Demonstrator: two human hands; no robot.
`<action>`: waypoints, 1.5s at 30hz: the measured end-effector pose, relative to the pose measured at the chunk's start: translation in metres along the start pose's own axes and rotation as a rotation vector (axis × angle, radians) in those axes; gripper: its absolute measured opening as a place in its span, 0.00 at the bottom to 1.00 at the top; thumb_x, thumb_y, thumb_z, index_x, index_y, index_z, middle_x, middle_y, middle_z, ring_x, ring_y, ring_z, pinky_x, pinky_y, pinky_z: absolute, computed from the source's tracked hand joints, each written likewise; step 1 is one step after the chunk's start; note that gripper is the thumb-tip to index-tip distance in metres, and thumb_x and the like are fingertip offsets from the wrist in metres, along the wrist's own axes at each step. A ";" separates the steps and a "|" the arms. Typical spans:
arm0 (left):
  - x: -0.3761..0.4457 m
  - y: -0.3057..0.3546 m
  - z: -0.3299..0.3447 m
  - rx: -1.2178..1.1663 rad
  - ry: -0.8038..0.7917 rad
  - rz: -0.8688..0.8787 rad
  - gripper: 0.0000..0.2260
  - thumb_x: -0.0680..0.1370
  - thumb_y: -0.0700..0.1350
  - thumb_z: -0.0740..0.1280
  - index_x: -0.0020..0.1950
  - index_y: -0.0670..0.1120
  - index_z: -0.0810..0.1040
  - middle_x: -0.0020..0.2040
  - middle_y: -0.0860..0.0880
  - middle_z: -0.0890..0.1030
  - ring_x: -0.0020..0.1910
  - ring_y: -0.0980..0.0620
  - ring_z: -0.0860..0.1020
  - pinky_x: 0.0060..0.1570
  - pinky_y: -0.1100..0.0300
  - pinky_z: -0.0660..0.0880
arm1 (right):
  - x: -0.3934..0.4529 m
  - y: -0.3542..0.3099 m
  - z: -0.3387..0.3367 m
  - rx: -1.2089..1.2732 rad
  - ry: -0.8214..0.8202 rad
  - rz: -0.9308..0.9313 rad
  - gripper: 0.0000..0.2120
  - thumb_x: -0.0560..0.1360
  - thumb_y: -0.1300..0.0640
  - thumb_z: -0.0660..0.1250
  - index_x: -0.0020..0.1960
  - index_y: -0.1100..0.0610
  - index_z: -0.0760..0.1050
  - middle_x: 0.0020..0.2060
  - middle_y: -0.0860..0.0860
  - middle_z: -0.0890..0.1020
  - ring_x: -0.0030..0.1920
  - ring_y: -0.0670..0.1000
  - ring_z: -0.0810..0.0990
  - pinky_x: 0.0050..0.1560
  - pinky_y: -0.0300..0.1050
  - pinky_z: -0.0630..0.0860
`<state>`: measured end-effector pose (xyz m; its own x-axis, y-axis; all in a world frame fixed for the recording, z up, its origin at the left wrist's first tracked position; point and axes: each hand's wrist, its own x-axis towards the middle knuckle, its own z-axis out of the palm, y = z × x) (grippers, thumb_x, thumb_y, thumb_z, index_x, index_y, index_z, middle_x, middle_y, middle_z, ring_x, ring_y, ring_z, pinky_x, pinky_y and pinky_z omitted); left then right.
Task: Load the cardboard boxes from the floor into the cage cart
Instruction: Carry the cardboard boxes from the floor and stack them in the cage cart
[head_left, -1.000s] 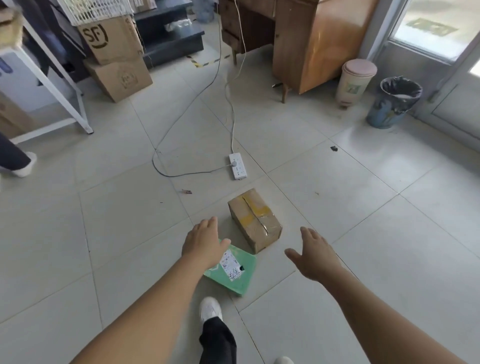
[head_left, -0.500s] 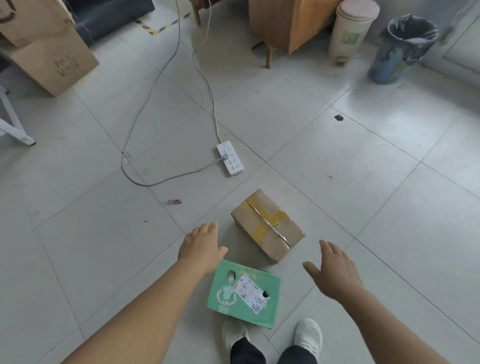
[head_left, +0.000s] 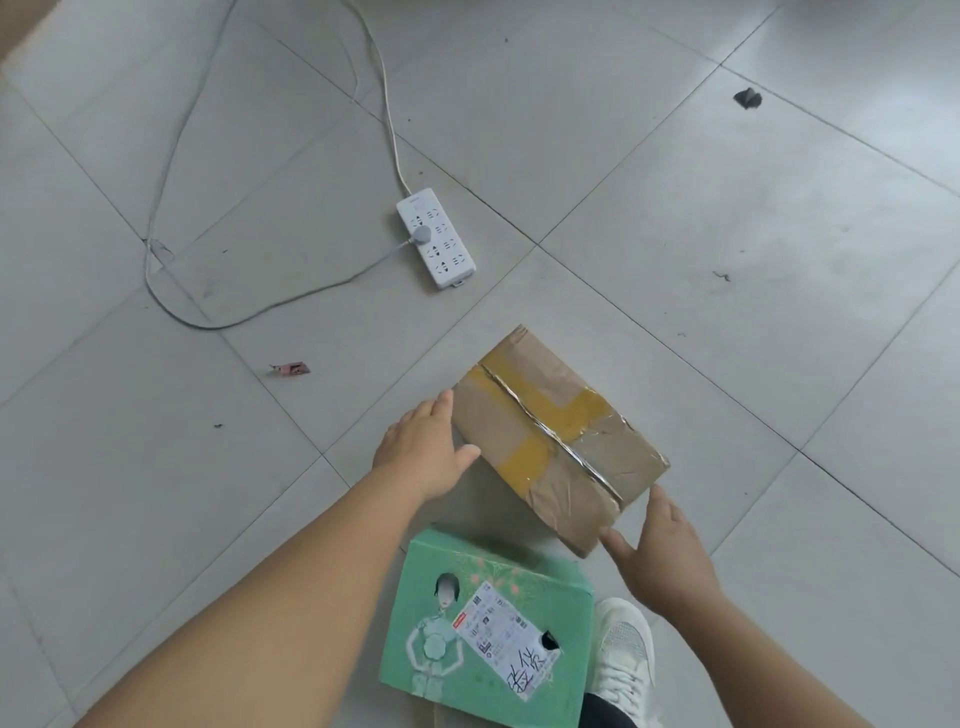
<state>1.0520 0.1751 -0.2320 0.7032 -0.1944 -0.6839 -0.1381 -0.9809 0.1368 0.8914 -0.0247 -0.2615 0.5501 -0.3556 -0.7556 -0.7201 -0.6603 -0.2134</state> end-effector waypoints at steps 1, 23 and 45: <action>0.015 0.003 0.007 -0.008 0.002 0.000 0.36 0.80 0.57 0.61 0.79 0.48 0.44 0.79 0.48 0.54 0.76 0.46 0.57 0.72 0.50 0.59 | 0.014 0.001 0.007 0.034 -0.005 0.018 0.42 0.79 0.42 0.62 0.79 0.61 0.43 0.77 0.57 0.59 0.76 0.57 0.60 0.72 0.50 0.61; 0.062 0.042 0.029 -0.295 0.165 -0.101 0.43 0.69 0.54 0.76 0.77 0.48 0.56 0.72 0.49 0.64 0.68 0.46 0.68 0.64 0.50 0.69 | 0.045 0.018 0.010 0.732 0.111 0.240 0.50 0.74 0.51 0.72 0.79 0.45 0.36 0.65 0.53 0.75 0.56 0.58 0.76 0.52 0.48 0.73; -0.241 0.200 -0.173 -0.487 0.433 0.288 0.40 0.70 0.54 0.74 0.76 0.47 0.59 0.70 0.48 0.66 0.67 0.46 0.69 0.59 0.52 0.71 | -0.255 0.056 -0.235 0.989 0.724 0.126 0.38 0.76 0.53 0.67 0.76 0.36 0.48 0.65 0.45 0.76 0.60 0.53 0.77 0.60 0.53 0.74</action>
<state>0.9762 0.0264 0.0841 0.9136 -0.3283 -0.2399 -0.1039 -0.7589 0.6429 0.8099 -0.1266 0.0643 0.3344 -0.8732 -0.3545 -0.6223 0.0779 -0.7789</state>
